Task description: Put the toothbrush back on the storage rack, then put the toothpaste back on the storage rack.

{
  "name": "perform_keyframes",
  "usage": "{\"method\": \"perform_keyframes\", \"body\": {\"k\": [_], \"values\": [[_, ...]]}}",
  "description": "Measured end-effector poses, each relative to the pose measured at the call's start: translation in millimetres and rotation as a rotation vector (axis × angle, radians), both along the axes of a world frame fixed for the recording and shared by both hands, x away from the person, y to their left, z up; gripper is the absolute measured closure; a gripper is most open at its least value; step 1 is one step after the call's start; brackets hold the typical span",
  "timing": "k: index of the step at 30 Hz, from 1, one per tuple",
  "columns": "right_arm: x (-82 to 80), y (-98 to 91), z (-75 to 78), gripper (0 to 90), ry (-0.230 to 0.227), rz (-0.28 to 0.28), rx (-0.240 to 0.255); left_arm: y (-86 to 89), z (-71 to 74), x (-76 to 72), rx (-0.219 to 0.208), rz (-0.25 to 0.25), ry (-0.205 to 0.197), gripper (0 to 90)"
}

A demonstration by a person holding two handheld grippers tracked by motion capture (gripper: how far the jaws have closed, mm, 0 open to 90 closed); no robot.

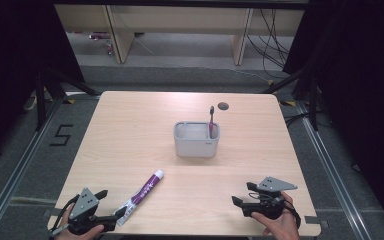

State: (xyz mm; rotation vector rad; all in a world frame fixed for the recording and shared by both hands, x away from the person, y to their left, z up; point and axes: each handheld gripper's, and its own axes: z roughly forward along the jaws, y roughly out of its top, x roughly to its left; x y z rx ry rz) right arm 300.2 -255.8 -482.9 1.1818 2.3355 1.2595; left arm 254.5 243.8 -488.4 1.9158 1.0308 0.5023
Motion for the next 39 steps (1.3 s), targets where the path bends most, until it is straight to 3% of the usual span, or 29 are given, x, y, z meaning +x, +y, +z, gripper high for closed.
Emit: {"method": "perform_keyframes", "body": {"k": [1,2,3,4,9,10,11,14,15,20,23,24,26,29,35,36,37,39], "values": [[0.3,-0.1,-1.8,23.1,-0.018,0.016,-0.007,0.1,0.1,0.2,0.000,0.001,0.000,14.8],[-3.5,1.1,-1.4,23.0,0.022,-0.004,-0.009,0.0,0.1,0.5,0.001,0.001,0.001,14.8],[-2.5,0.4,-3.4,22.9,0.003,0.030,-0.016,-0.1,0.0,0.8,0.001,0.000,0.001,14.8],[-5.6,1.9,-3.7,22.8,0.023,0.012,-0.013,-0.8,0.1,0.9,0.000,0.004,0.003,14.8],[-7.3,-0.6,-10.1,22.5,0.024,0.049,-0.043,-2.8,-1.3,1.0,0.006,0.002,0.015,14.8],[-10.1,1.1,-10.1,22.4,0.057,0.029,-0.027,-2.4,-1.5,0.7,0.008,0.001,0.017,14.8],[-9.3,0.7,-11.7,22.3,0.029,0.053,-0.042,-2.2,-2.0,0.4,0.005,-0.001,0.016,14.8],[-10.5,2.0,-12.5,22.2,0.036,0.064,-0.051,-2.1,-1.9,-0.6,0.008,-0.001,0.021,14.8],[-13.7,4.9,-12.8,22.2,0.076,0.046,-0.032,-2.4,-2.2,-0.8,0.009,-0.003,0.022,14.8],[-13.2,5.0,-14.5,21.9,0.041,0.080,-0.078,-3.6,-2.9,-1.1,0.010,-0.015,0.025,14.8],[-13.8,4.5,-14.2,21.7,0.041,0.081,-0.081,-4.3,-2.9,-1.0,0.014,-0.020,0.030,14.8],[-16.1,5.7,-13.9,21.7,0.075,0.068,-0.070,-5.0,-3.2,-1.0,0.004,-0.023,0.033,15.3],[-14.6,4.8,-15.3,21.7,0.052,0.079,-0.073,-5.8,-3.4,-1.0,0.005,-0.030,0.035,15.6],[-14.0,4.5,-16.1,21.7,0.057,0.080,-0.074,-7.8,-3.8,-1.5,-0.003,-0.042,0.043,16.6],[-12.5,5.5,-16.6,21.8,0.070,0.099,-0.075,-13.4,-3.4,-4.8,-0.025,-0.084,0.055,30.3],[-12.7,5.6,-16.3,22.0,0.065,0.109,-0.071,-14.0,-3.5,-4.9,-0.025,-0.101,0.048,39.1],[-12.7,5.6,-16.3,22.0,0.065,0.109,-0.071,-14.0,-3.2,-5.2,-0.015,-0.108,0.052,39.1],[-15.1,6.2,-15.5,22.2,0.061,0.081,-0.081,-16.7,-4.9,-5.6,-0.017,-0.119,0.045,48.9]]}}
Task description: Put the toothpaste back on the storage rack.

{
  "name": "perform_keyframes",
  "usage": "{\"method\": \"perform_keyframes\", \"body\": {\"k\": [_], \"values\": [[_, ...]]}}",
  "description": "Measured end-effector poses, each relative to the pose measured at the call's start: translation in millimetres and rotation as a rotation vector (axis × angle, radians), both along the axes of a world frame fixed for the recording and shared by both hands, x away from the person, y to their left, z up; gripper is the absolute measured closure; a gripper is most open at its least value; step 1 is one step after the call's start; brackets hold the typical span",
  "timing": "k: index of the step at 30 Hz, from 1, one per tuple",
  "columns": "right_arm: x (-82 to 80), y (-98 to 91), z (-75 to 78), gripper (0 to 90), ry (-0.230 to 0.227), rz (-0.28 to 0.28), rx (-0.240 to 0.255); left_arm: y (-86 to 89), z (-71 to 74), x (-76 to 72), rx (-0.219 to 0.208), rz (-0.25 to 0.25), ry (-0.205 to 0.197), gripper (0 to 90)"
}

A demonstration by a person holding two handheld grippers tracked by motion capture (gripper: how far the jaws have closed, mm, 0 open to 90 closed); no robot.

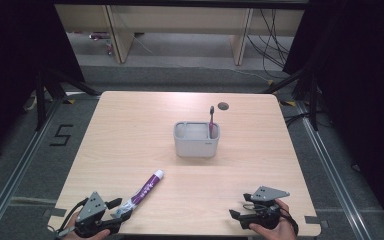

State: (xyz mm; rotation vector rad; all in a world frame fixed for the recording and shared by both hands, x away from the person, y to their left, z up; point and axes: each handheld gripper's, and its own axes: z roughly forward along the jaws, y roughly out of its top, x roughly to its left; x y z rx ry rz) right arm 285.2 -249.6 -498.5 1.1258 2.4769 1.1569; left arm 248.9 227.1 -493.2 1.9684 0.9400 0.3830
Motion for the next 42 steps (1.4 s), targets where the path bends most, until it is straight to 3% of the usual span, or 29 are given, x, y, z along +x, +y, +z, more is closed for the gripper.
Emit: {"method": "perform_keyframes", "body": {"k": [1,4,5,7,9,10,11,12,14,15,17,18,20,22,23,25,27,28,31,33,34,36,39,42], "values": [[-0.8,0.6,0.1,22.3,0.011,-0.005,0.005,-0.7,-0.2,-0.2,0.023,-0.009,-0.004,53.7],[-0.7,-0.2,0.8,22.6,0.002,0.003,-0.001,-4.3,-0.5,-1.4,0.028,-0.032,-0.018,68.9],[-0.1,-0.7,0.9,22.7,-0.023,0.010,-0.009,-6.9,-1.0,-1.8,0.028,-0.039,-0.017,72.9],[-2.9,1.6,1.6,22.9,0.017,-0.005,0.013,-10.0,-3.0,-1.0,0.042,-0.052,-0.016,82.5],[-2.7,1.3,1.9,23.0,-0.001,-0.006,0.000,-10.6,-4.3,-0.3,0.065,-0.073,-0.005,87.3],[-2.8,1.5,1.9,23.1,-0.003,-0.006,-0.002,-12.8,-5.4,-0.9,0.053,-0.059,0.002,89.2],[-3.3,2.2,1.8,23.2,0.001,-0.009,0.003,-12.1,-5.3,-0.1,0.068,-0.071,0.006,89.4],[-1.9,1.0,1.9,23.2,-0.023,0.004,-0.010,-11.6,-6.2,0.8,0.071,-0.072,0.002,89.5],[-2.2,2.1,1.1,23.5,-0.009,0.008,0.002,-11.3,-6.6,1.3,0.061,-0.063,0.008,89.7],[-1.9,2.1,0.9,23.5,-0.011,0.012,0.001,-8.6,-5.8,2.6,0.099,-0.074,0.005,89.8],[-2.0,2.4,1.0,23.5,-0.011,0.013,0.000,-9.2,-6.5,2.6,0.094,-0.078,0.011,89.8],[-1.9,2.5,0.9,23.6,-0.005,0.015,0.004,-11.3,-8.5,2.8,0.067,-0.075,0.006,89.8],[-1.2,2.1,0.9,23.6,0.014,0.038,0.014,-12.2,-9.2,3.7,0.104,-0.090,0.018,89.8],[-0.9,1.9,0.8,23.6,0.013,0.039,0.015,-13.4,-10.3,3.7,0.091,-0.089,0.023,89.8],[-1.4,2.0,0.9,23.6,0.013,0.036,0.015,-12.1,-9.9,5.2,0.116,-0.098,0.028,89.8],[-3.5,2.9,1.3,23.7,0.019,0.015,0.018,-11.6,-10.7,7.6,0.123,-0.096,0.031,89.8],[-2.7,1.4,2.0,23.7,-0.019,0.009,-0.002,-11.0,-11.5,9.2,0.138,-0.098,0.039,89.8],[-4.6,2.4,2.3,23.7,0.009,-0.003,0.011,-11.2,-12.2,9.5,0.138,-0.093,0.037,89.8],[-4.9,2.3,2.7,23.8,0.026,0.004,0.019,-12.0,-13.3,10.4,0.138,-0.102,0.042,89.8],[-5.0,1.9,3.1,23.8,0.021,0.000,0.009,-11.1,-13.1,11.5,0.162,-0.116,0.043,89.8],[-2.2,0.0,1.6,23.8,0.016,0.036,0.019,-11.4,-13.6,11.6,0.160,-0.110,0.045,89.8],[-2.4,0.2,1.8,23.8,0.010,0.029,0.018,-11.4,-13.6,10.9,0.155,-0.101,0.046,89.8],[-3.8,0.9,2.2,23.9,0.000,0.010,0.009,-7.3,-12.6,13.3,0.187,-0.094,0.037,89.8],[-2.2,0.0,1.7,24.0,0.016,0.039,0.017,-5.7,-13.9,15.1,0.169,-0.084,0.035,89.8]]}}
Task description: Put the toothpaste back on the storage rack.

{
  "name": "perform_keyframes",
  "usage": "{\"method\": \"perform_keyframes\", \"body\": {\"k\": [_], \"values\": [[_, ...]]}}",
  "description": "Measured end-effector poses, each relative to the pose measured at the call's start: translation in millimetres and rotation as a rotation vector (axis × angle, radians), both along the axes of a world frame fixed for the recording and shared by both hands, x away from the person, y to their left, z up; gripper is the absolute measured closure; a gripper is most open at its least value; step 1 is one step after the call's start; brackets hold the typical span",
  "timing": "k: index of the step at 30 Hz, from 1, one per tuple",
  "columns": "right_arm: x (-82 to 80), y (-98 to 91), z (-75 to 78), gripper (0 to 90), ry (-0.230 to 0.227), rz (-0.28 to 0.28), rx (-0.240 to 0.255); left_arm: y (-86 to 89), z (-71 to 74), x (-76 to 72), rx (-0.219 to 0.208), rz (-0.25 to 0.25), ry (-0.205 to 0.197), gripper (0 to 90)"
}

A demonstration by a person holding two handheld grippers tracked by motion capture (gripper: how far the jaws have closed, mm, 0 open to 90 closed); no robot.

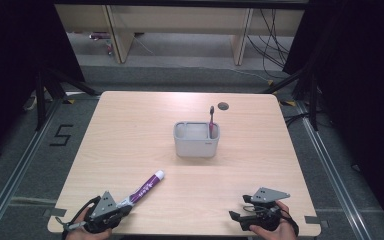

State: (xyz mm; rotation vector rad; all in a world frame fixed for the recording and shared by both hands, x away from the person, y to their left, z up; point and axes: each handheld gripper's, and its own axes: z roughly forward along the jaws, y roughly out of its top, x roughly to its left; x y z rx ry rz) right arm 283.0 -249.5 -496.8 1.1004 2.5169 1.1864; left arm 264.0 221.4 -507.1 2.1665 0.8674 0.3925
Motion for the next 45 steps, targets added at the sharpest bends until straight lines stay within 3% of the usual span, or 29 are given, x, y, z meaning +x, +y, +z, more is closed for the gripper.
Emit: {"method": "perform_keyframes", "body": {"k": [3,5,6,17,34,35,38,39,41,42,43,45], "values": [[0.2,0.4,-0.1,24.0,-0.003,0.007,0.001,3.0,0.2,3.6,0.001,0.023,0.003,89.8],[0.4,0.3,-0.4,24.0,-0.002,0.007,0.001,7.3,1.1,7.4,0.030,0.021,0.006,89.8],[0.3,0.4,-0.4,24.1,-0.002,0.007,0.002,7.3,0.0,8.4,0.011,0.037,0.005,89.8],[-1.4,0.7,0.6,24.3,-0.009,-0.023,-0.007,16.4,-1.0,30.4,0.027,0.094,-0.012,89.8],[-2.0,0.2,1.8,24.4,-0.013,-0.037,-0.012,24.5,1.7,62.4,0.072,0.137,-0.007,89.8],[-1.9,0.1,1.8,24.4,-0.014,-0.036,-0.013,24.1,0.7,64.7,0.055,0.152,-0.019,89.8],[-2.6,-0.1,2.1,24.5,0.000,-0.044,-0.012,25.6,0.6,70.7,0.072,0.149,-0.016,89.8],[-1.9,-0.2,1.5,24.5,-0.015,-0.041,-0.006,24.7,-0.2,72.8,0.056,0.163,-0.015,89.8],[-2.2,-0.3,1.8,24.5,-0.010,-0.042,-0.005,26.9,0.4,78.0,0.084,0.166,-0.009,89.8],[-1.0,-1.5,1.7,24.5,-0.030,-0.032,-0.016,27.4,-0.1,80.2,0.081,0.168,-0.010,89.8],[-1.1,-0.9,1.3,24.5,-0.008,-0.026,-0.001,26.6,-1.1,81.6,0.060,0.176,-0.013,89.8],[-0.9,-1.5,1.9,24.5,-0.031,-0.032,-0.015,27.4,-0.7,85.5,0.065,0.178,-0.002,89.8]]}}
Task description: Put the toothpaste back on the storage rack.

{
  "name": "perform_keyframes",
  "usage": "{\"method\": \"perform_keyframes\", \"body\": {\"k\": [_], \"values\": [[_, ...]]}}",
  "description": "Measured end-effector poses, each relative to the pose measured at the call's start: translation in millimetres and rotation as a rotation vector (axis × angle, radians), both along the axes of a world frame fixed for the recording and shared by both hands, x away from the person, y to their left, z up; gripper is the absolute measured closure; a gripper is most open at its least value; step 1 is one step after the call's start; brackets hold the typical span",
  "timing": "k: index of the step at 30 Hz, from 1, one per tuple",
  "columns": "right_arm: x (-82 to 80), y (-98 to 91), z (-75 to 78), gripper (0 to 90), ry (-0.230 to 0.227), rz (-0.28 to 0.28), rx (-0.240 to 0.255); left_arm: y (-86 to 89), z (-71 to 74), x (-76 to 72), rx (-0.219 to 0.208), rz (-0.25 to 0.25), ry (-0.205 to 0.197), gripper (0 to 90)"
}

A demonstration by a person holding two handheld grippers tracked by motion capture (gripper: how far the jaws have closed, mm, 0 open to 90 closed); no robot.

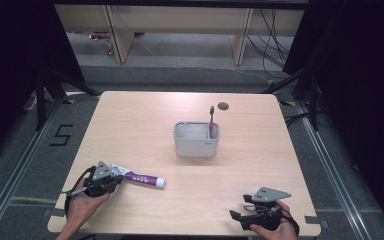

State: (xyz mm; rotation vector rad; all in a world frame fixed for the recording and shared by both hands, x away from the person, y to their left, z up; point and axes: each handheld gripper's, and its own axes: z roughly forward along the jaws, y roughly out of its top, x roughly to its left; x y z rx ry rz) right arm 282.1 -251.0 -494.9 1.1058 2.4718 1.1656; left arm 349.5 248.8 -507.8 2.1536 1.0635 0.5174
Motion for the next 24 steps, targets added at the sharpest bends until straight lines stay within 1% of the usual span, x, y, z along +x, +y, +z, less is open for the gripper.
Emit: {"method": "perform_keyframes", "body": {"k": [3,4,5,6,7,8,9,11,12,13,14,15,16,17,18,19,20,21,22,23,24], "values": [[0.0,-0.1,-0.3,24.5,0.003,0.000,0.002,0.8,-1.1,5.1,-0.005,0.008,-0.002,89.8],[0.3,0.3,-0.7,24.5,0.020,0.008,0.015,0.5,-1.5,7.1,-0.011,0.016,0.001,89.8],[-0.2,-0.1,-0.1,24.4,0.006,-0.002,0.007,2.0,-0.5,9.0,0.011,0.003,0.004,89.8],[0.1,0.0,-0.3,24.5,0.008,0.001,0.013,0.5,-1.1,9.8,-0.010,0.016,0.000,89.8],[0.5,-0.2,-0.3,24.5,0.025,0.016,0.019,1.6,0.0,11.6,0.003,0.010,0.004,89.8],[1.0,-0.5,-0.5,24.5,0.036,0.022,0.025,0.1,-0.7,13.0,-0.015,0.017,0.000,89.8],[-0.1,-0.7,0.1,24.5,0.008,-0.006,0.009,0.2,-0.2,14.0,-0.003,0.017,0.002,89.8],[-0.2,-0.5,0.2,24.5,0.008,-0.008,0.011,-0.5,0.2,16.7,-0.003,0.011,0.004,89.8],[-0.2,-0.2,0.1,24.5,0.015,-0.007,0.016,-0.8,0.9,18.5,0.006,0.009,0.006,89.8],[0.0,-0.2,0.0,24.5,0.026,0.000,0.021,-2.4,1.1,20.0,-0.003,0.019,0.006,89.8],[-1.3,0.3,0.4,24.5,0.033,-0.015,0.023,-2.8,1.0,21.8,-0.006,0.015,0.005,89.8],[-1.1,0.1,0.4,24.5,0.030,-0.013,0.021,-3.8,1.0,22.5,-0.009,0.020,0.005,89.8],[-1.2,0.2,0.4,24.5,0.031,-0.014,0.021,-4.4,1.2,24.3,-0.011,0.015,0.000,89.8],[0.1,-0.5,-0.1,24.5,0.016,0.000,0.017,-3.8,2.4,25.6,0.006,0.007,0.007,89.8],[0.1,-0.3,-0.2,24.5,0.025,0.003,0.020,-4.9,2.8,27.3,0.000,0.010,0.008,89.8],[-0.3,-0.9,0.3,24.5,0.009,-0.004,0.009,-6.4,2.5,28.9,-0.013,0.011,0.007,89.8],[0.0,-0.7,-0.1,24.5,0.006,-0.006,0.010,-5.9,3.3,30.7,0.005,0.002,0.014,89.8],[0.1,-0.9,0.1,24.5,0.008,-0.005,0.006,-7.7,2.6,31.5,-0.010,0.010,0.010,89.7],[-0.6,-0.4,-0.1,24.5,0.017,-0.011,0.014,-8.3,2.7,33.5,-0.009,0.011,0.011,89.8],[-0.6,-0.4,-0.1,24.5,0.017,-0.011,0.014,-8.6,2.9,34.4,-0.008,0.011,0.013,89.8],[-0.6,-0.5,-0.1,24.5,0.016,-0.011,0.014,-10.4,2.0,36.3,-0.023,0.021,0.008,89.7]]}}
